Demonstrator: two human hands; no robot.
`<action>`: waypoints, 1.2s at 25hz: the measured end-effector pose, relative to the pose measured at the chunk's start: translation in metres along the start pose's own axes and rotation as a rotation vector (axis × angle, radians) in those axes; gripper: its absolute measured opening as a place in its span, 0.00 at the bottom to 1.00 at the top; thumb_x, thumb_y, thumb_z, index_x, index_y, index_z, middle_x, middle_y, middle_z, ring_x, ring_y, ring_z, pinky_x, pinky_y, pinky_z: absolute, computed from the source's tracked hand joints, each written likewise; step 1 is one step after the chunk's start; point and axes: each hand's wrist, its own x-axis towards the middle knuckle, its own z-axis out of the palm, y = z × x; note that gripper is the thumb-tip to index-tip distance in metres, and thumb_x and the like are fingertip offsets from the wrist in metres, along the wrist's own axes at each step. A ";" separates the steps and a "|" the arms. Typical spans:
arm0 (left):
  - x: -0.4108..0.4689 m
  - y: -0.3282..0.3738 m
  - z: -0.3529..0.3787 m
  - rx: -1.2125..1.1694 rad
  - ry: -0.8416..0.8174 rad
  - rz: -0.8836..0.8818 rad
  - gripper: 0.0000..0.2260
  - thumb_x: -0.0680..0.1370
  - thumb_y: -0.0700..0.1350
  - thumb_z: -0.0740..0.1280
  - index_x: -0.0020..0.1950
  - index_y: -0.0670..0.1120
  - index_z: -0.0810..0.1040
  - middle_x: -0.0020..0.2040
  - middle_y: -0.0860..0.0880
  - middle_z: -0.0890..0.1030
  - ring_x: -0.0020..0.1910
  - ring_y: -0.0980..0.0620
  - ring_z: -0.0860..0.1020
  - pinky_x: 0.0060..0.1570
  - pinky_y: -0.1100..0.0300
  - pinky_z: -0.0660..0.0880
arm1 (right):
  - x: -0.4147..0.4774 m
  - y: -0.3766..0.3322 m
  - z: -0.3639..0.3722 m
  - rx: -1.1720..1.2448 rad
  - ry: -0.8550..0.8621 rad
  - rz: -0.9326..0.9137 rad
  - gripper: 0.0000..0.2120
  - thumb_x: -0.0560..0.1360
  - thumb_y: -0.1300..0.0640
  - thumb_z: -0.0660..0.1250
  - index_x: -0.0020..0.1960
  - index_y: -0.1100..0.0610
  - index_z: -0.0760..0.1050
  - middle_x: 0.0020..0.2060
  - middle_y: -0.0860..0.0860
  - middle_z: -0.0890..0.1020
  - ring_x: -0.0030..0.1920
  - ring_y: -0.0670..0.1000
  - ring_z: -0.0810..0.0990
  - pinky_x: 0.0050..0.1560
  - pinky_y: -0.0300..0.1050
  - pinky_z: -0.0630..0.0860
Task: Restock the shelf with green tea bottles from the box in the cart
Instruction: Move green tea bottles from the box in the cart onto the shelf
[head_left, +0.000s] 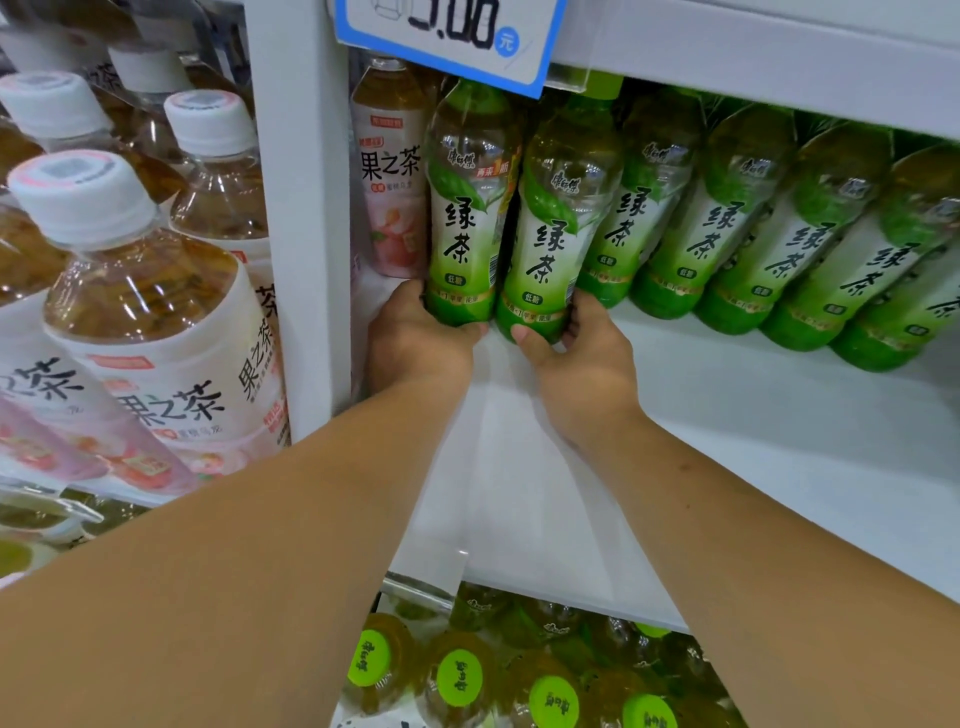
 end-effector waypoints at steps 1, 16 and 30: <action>-0.001 0.001 0.000 0.003 -0.003 -0.001 0.21 0.66 0.50 0.79 0.57 0.53 0.80 0.50 0.59 0.84 0.48 0.54 0.82 0.50 0.61 0.78 | -0.001 0.000 0.000 -0.004 -0.002 -0.007 0.21 0.73 0.53 0.75 0.64 0.48 0.74 0.52 0.40 0.81 0.56 0.45 0.80 0.59 0.41 0.76; -0.032 0.008 -0.014 0.209 -0.099 0.071 0.28 0.75 0.49 0.68 0.75 0.49 0.67 0.70 0.46 0.74 0.68 0.43 0.72 0.67 0.48 0.71 | -0.002 -0.024 -0.020 0.000 -0.152 0.241 0.27 0.76 0.49 0.72 0.72 0.53 0.68 0.63 0.48 0.78 0.63 0.49 0.77 0.63 0.44 0.74; -0.137 0.068 -0.109 0.125 -0.583 -0.262 0.21 0.81 0.57 0.57 0.66 0.44 0.74 0.62 0.44 0.79 0.61 0.42 0.75 0.64 0.50 0.69 | -0.156 -0.086 -0.081 0.069 -0.039 0.644 0.09 0.81 0.45 0.62 0.58 0.46 0.74 0.62 0.49 0.79 0.61 0.51 0.77 0.68 0.52 0.72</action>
